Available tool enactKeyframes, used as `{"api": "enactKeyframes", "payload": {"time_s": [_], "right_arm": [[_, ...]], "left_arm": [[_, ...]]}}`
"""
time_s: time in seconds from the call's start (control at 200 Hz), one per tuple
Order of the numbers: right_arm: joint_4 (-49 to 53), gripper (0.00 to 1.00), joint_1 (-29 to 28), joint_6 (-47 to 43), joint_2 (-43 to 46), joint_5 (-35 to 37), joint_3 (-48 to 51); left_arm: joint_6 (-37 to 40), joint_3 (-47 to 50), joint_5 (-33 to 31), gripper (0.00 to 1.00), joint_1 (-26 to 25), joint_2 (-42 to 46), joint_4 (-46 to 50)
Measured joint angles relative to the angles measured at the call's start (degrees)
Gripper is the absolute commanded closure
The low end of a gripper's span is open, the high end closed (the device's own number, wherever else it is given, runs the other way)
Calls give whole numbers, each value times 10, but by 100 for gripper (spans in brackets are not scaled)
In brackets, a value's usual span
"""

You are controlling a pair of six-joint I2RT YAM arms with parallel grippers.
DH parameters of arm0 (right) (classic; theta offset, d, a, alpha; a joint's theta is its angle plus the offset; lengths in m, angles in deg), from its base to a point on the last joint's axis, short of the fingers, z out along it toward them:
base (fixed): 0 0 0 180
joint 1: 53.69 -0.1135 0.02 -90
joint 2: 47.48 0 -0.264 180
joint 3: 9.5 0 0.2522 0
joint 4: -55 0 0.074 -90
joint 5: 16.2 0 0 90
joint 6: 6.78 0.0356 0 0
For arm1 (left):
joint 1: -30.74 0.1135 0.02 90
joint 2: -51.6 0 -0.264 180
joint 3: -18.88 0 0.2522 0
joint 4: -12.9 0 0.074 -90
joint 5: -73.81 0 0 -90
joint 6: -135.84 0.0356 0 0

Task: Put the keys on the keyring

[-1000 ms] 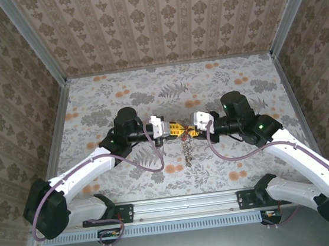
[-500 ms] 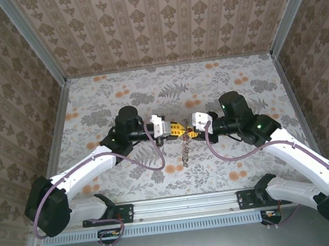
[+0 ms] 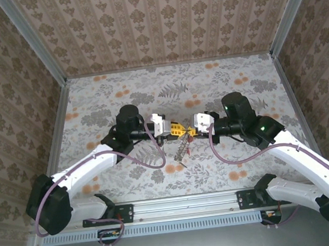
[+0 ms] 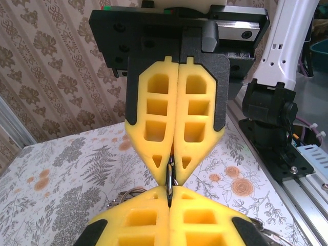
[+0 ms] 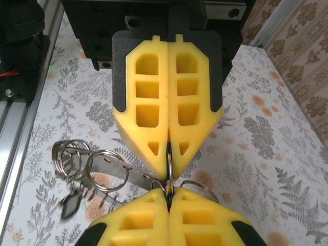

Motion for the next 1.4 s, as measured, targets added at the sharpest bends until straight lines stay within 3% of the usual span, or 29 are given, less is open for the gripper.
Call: {"api": "enactKeyframes", "payload": {"time_s": [0.18,0.605,0.975,1.065,1.2,1.355,1.4], "right_arm": [[2,100,-2,2,-2,5,0],[26,100,-3,10,-37,20,-1],[26,100,-4,21,-37,25,-1],[26,100,-4,21,-38,27,-1],[26,100,-4,25,-41,28,-1],[28,100,-3,32,-41,35,-1],[28,90,-3,32,-41,36,-1]], "left_arm": [[22,-33,-7,79,0,0,79],[96,-122,-35,79,-1,-19,263],[104,-128,-35,68,-2,-38,318],[100,-132,-37,75,-2,-44,324],[92,-147,-59,100,-9,-59,337],[97,-154,-74,100,-13,-61,346],[99,-154,-74,100,-13,-61,345]]}}
